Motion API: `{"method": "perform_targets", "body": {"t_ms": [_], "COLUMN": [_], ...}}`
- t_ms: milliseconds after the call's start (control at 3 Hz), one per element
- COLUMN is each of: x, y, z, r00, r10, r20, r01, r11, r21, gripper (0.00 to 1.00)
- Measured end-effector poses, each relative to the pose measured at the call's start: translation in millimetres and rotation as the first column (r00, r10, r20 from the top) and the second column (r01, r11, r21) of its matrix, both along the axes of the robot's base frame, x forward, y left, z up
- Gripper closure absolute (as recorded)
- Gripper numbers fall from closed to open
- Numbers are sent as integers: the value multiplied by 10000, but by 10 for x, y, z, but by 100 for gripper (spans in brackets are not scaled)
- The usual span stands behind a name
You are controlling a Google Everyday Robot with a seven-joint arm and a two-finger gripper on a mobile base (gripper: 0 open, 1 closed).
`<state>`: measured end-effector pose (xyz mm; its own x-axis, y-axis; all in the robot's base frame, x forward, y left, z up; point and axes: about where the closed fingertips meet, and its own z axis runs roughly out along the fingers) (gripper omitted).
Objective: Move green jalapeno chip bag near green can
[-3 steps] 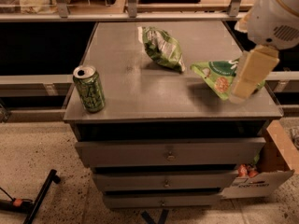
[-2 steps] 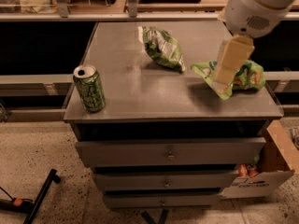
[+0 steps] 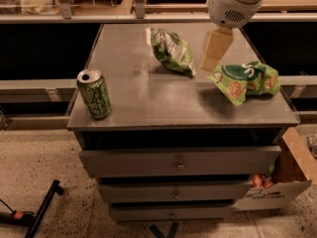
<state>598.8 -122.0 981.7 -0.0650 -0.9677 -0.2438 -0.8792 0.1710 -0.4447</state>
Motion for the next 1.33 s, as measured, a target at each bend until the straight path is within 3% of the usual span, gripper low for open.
{"method": "perform_targets", "body": {"t_ms": [333,667,1000,1333], "x": [0,118,423,780], "y": [0,26,120,221], "z": [0,-12,-24,-122], "r00": [10000,9987,9929,9912], "r10": [0,-278,-407,-438], "r20": [1,416,1115,1251], "r01": [0,265,300,218], "r11": [10000,9991,9949,9849], "r21": [0,317,962,1717], "gripper": [0,0,0,0]}}
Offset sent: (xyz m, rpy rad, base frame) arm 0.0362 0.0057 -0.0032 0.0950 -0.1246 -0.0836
